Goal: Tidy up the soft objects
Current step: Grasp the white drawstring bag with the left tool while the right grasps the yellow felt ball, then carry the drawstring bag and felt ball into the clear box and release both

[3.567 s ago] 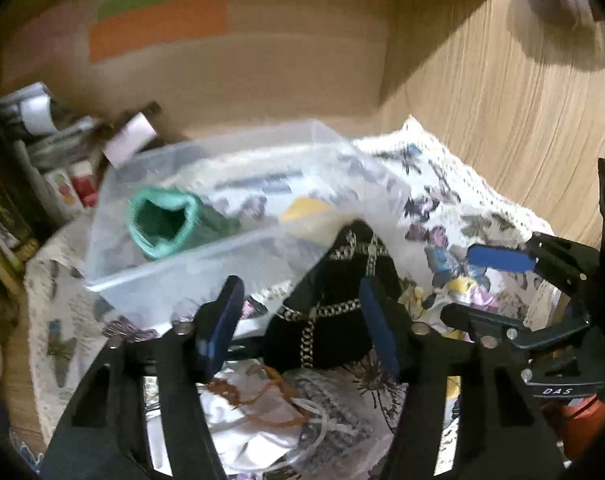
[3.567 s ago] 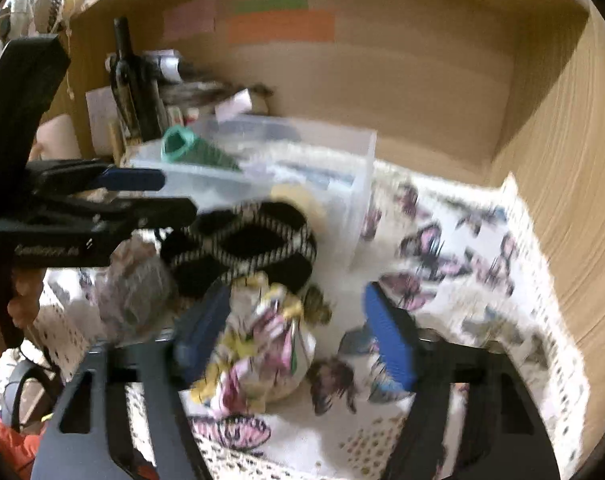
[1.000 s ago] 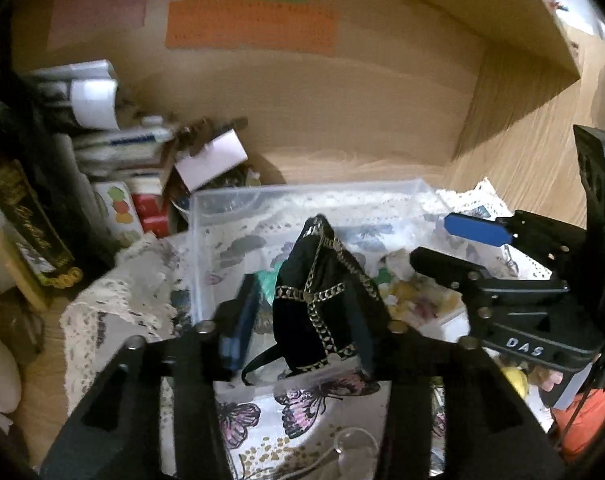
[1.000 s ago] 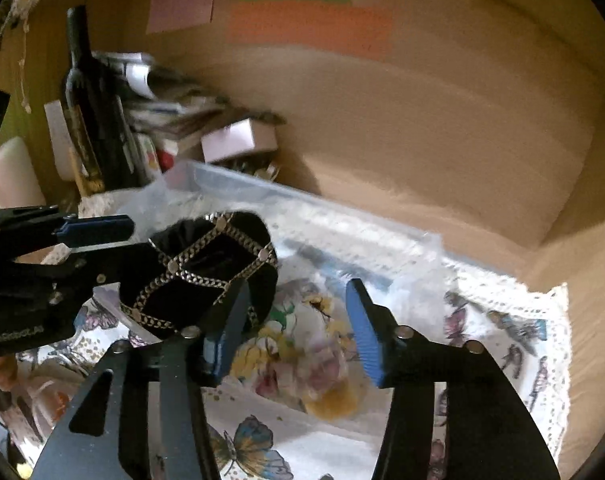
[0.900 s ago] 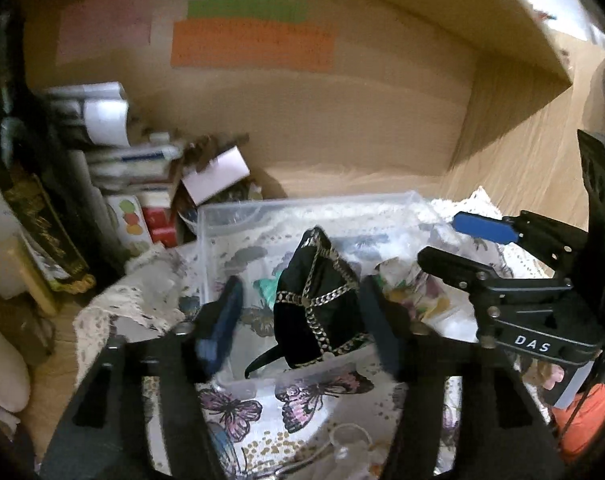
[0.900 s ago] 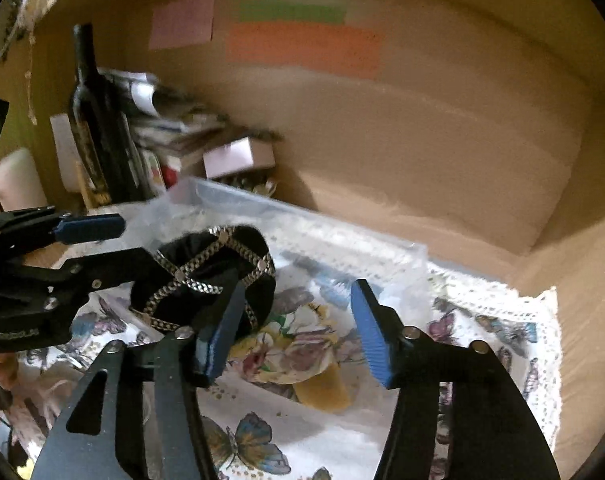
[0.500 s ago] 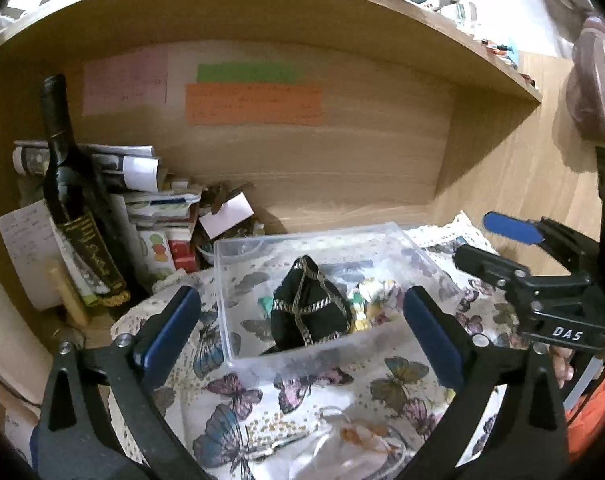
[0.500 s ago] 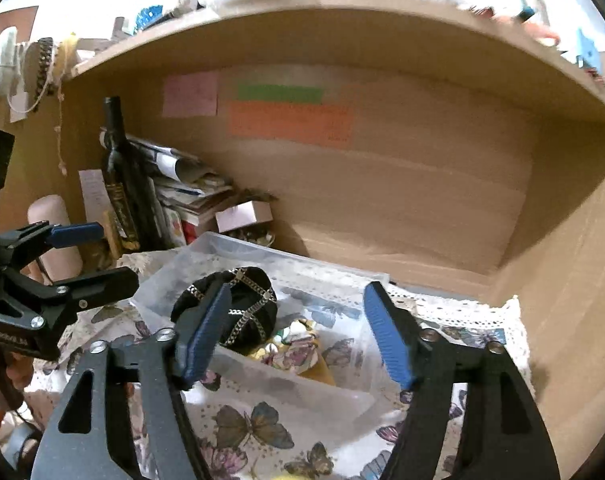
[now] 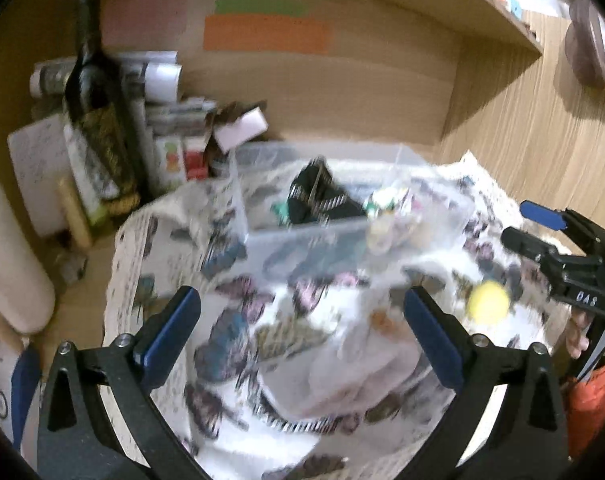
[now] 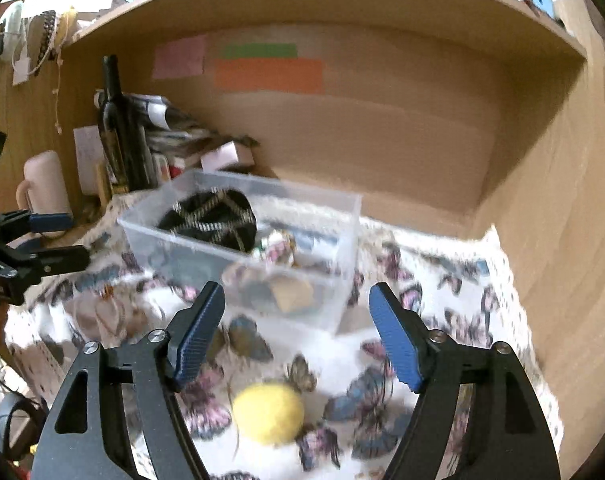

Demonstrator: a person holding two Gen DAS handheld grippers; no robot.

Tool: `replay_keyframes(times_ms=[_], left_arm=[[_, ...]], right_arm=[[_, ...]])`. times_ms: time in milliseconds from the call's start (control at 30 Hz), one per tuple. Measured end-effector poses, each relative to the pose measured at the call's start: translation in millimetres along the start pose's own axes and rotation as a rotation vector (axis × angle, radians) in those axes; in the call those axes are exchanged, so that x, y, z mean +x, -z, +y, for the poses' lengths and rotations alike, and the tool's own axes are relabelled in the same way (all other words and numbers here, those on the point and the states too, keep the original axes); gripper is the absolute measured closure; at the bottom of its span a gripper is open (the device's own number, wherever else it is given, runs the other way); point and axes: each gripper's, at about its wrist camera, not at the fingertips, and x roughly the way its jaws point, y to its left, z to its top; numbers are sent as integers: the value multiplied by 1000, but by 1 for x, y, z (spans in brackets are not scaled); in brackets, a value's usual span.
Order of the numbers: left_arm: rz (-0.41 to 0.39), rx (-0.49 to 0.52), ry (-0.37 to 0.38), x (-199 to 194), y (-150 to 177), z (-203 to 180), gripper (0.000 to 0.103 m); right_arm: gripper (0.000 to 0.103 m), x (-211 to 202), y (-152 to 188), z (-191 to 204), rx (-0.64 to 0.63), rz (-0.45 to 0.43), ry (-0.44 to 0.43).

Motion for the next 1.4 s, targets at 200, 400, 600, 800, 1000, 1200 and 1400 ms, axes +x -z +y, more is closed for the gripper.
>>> replay_keyframes(times_ms=[200,400,600,800,1000,1200,1400], left_arm=[[46,-19,-19,-3,31,13,0],[114,-15,4,10,51,13,0],[172,-19,26,36,48,1,0],[186,-19,78,47,46,-4,19],[143,-21,113,41,48,-4,49],[122,-24,121,36,43,1,73],[20,-14,81,12,22,5,75]], right_arm=[[31,2,33,-6,48,66,1],[31,8,53,-7,82,126,-22],[31,13,59,-5,107,148,-52],[31,19,63,0,115,168,-97],[56,20,64,3,130,158,-130],[63,17,60,10,108,144,-143],[63,5,46,4,119,94,-138]])
